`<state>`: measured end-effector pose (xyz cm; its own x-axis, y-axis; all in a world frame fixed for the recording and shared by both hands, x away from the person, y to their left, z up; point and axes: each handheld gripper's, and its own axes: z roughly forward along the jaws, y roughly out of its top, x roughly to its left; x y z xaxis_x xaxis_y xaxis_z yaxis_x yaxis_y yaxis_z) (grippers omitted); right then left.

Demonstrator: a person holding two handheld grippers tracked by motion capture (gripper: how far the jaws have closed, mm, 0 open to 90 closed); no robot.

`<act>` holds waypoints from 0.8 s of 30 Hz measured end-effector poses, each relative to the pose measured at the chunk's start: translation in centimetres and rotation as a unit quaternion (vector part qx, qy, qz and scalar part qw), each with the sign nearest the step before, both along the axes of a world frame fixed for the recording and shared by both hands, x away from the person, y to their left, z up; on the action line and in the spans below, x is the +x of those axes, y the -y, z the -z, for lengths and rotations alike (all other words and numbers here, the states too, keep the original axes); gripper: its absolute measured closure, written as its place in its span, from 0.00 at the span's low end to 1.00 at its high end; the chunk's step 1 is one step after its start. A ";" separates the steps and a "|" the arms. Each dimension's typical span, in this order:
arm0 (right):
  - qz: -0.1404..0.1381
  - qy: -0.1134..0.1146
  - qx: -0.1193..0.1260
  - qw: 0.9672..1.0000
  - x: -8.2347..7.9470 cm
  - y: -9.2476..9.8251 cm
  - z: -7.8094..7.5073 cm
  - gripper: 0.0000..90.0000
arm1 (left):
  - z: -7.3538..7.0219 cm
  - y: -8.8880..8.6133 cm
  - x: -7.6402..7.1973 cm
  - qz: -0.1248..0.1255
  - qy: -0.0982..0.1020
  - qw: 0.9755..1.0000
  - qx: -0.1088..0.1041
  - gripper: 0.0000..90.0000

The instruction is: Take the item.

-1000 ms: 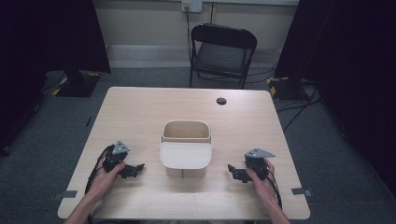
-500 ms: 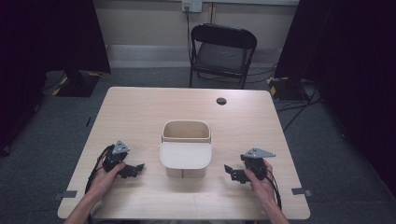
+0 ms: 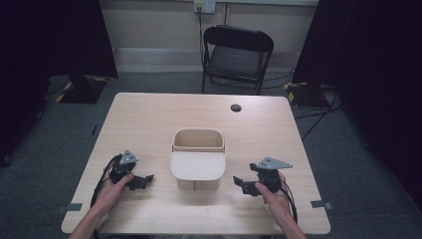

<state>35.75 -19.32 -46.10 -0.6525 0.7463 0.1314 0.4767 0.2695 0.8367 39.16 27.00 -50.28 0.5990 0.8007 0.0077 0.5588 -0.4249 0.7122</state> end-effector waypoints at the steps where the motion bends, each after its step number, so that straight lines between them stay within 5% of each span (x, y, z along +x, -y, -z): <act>1: 0.000 0.000 0.000 1.000 0.0 0.0 0.0 0.17 | 0.0 0.0 0.0 0.000 0.000 1.000 0.000 0.00; 24: -0.071 0.021 0.010 0.997 -1.0 -3.1 -1.5 0.17 | 0.0 0.0 0.0 0.000 0.000 1.000 0.000 0.00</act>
<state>34.73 -16.25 -44.56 -0.7572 0.6427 0.1164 0.3995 0.3148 0.8610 39.16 27.00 -50.28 0.5989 0.8008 0.0075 0.5589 -0.4248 0.7122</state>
